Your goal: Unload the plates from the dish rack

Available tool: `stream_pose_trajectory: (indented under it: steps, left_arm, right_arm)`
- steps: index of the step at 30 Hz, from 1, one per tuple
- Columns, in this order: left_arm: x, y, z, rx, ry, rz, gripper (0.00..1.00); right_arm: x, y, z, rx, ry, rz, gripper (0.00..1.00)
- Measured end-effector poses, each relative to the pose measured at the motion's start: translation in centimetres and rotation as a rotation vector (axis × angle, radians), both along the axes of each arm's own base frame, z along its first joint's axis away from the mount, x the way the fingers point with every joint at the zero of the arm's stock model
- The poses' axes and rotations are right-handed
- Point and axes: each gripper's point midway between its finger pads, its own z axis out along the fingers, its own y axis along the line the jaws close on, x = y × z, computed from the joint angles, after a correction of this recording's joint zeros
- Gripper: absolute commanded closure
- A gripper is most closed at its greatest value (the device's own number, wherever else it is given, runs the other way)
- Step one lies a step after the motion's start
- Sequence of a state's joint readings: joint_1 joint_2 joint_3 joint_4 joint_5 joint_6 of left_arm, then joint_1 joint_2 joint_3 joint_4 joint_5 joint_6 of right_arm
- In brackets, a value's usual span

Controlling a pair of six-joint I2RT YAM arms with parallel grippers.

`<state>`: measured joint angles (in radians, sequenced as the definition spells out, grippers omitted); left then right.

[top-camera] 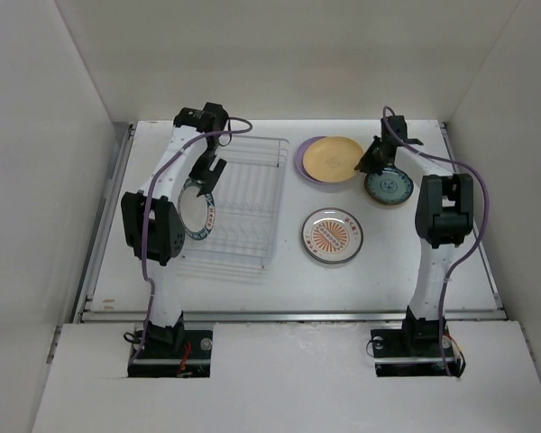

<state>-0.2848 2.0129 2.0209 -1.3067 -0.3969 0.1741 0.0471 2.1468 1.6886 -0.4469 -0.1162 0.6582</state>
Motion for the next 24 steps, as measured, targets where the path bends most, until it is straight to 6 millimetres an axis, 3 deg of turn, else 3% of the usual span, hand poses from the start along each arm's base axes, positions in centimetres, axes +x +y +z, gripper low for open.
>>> stream_pose_trajectory:
  steps: [3, 5, 10, 11, 15, 18, 23, 24]
  left_arm:
    - [-0.1, 0.6, -0.3, 0.005, 0.011, 0.014, 0.15]
    - [-0.2, 0.9, -0.5, 0.005, 0.019, 0.022, 0.16]
    - [-0.9, 1.1, -1.6, -0.012, 0.062, 0.037, 0.20]
    - [-1.0, 1.0, -1.8, -0.019, 0.069, 0.038, 0.25]
    - [-1.2, 0.4, -2.7, -0.054, 0.096, 0.036, 0.42]
    - [-1.3, -0.1, -3.3, -0.079, 0.114, 0.037, 0.49]
    - [-1.3, -0.5, -4.3, -0.096, 0.148, 0.038, 0.78]
    - [-1.3, -0.6, -4.5, -0.103, 0.151, 0.040, 0.95]
  right_arm:
    - [0.7, 0.4, -0.2, 0.012, 0.000, 0.020, 0.54]
    - [1.1, 0.8, 0.4, 0.004, -0.014, 0.040, 0.43]
    - [2.1, 2.1, 2.6, -0.018, -0.069, 0.092, 0.37]
    - [2.2, 2.2, 2.8, -0.022, -0.074, 0.095, 0.37]
    - [2.1, 2.7, 2.2, -0.035, -0.062, 0.112, 0.37]
    - [2.2, 2.6, 1.2, -0.041, -0.040, 0.116, 0.37]
    - [1.8, 2.4, 1.0, -0.053, -0.025, 0.120, 0.37]
    - [1.7, 2.4, 1.0, -0.055, -0.025, 0.123, 0.37]
